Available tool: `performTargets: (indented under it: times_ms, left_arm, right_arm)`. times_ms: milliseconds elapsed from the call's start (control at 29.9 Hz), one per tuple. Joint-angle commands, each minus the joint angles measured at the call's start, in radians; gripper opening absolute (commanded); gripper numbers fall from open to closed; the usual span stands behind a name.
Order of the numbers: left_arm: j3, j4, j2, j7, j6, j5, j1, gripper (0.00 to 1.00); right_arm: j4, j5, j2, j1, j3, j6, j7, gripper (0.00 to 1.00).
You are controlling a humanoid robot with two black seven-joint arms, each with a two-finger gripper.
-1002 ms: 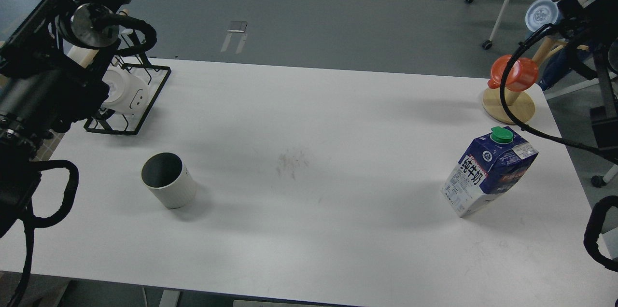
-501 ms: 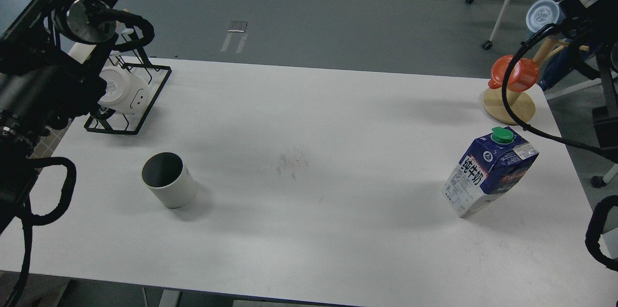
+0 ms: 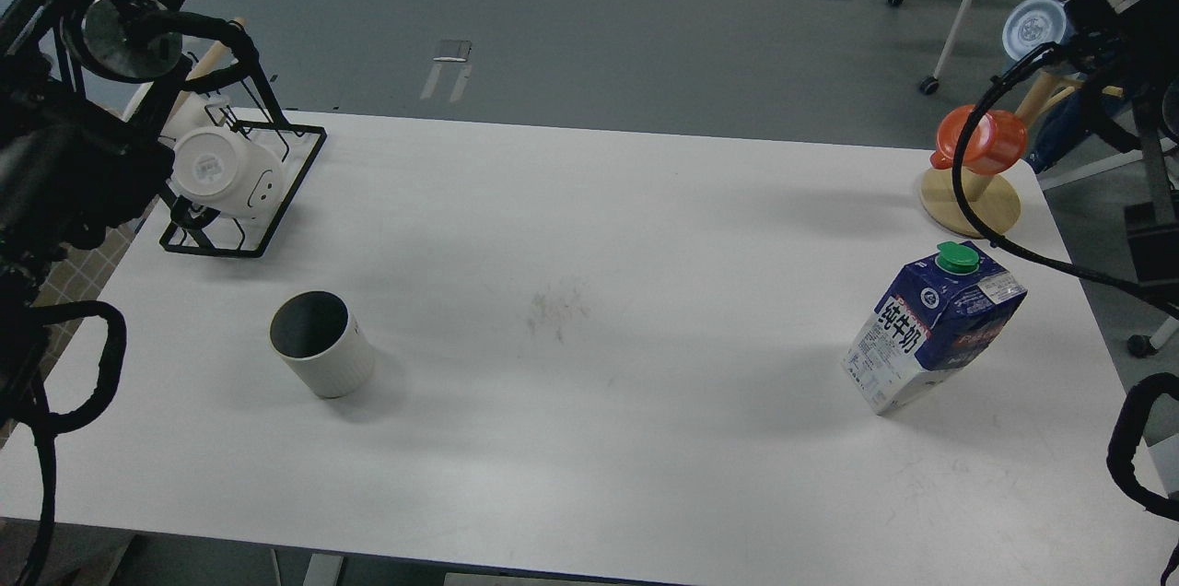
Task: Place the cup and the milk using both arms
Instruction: 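Raise the left arm from rest toward the white mug, then lower the left gripper onto the white mug lying on its side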
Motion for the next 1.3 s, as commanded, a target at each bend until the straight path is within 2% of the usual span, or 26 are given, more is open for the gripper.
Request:
performTargets:
  times_ms: [0,167,334,501,635,735,802,935,1069,1269]
  left_arm:
    - [0.005,-0.062,0.048,-0.001,0.000,0.002,0.057,0.98]
    - [0.005,-0.289,0.189,-0.007,0.033,0.033,0.230,0.98]
    - [-0.018,-0.499,0.365,-0.009,0.033,0.199,0.391,0.98]
    - [-0.012,-0.530,0.521,-0.009,0.001,0.328,0.426,0.98]
    - [-0.013,-0.573,0.612,-0.009,0.000,0.550,0.435,0.98]
    - [-0.012,-0.639,0.649,-0.009,0.000,0.657,0.458,0.98]
    - [-0.010,-0.743,0.675,-0.009,0.000,0.765,0.500,0.97]
    - [-0.004,-0.825,0.678,-0.009,0.000,0.904,0.526,0.97]
    - [0.105,-0.906,0.661,-0.009,0.000,1.234,0.528,0.95]
    - [0.240,-0.941,0.625,-0.015,0.000,1.491,0.532,0.95]
  right_arm:
    - [0.002,0.000,0.001,-0.009,-0.001,0.005,0.000,1.00]
    - [0.005,0.000,0.001,-0.037,0.001,0.006,0.000,1.00]
    - [0.009,0.001,0.002,-0.049,0.022,0.003,0.002,1.00]
    - [0.009,0.000,0.019,-0.048,0.083,-0.001,0.000,1.00]
    - [0.012,0.001,0.018,-0.048,0.089,-0.001,0.000,1.00]
    - [0.012,0.001,0.022,-0.048,0.102,-0.006,0.000,1.00]
    - [0.012,0.000,0.038,-0.048,0.125,-0.007,0.000,1.00]
    - [0.014,0.000,0.041,-0.048,0.129,-0.007,0.000,1.00]
    - [0.015,0.001,0.039,-0.048,0.129,-0.007,0.000,1.00]
    - [0.017,0.000,0.038,-0.049,0.139,-0.007,0.000,1.00]
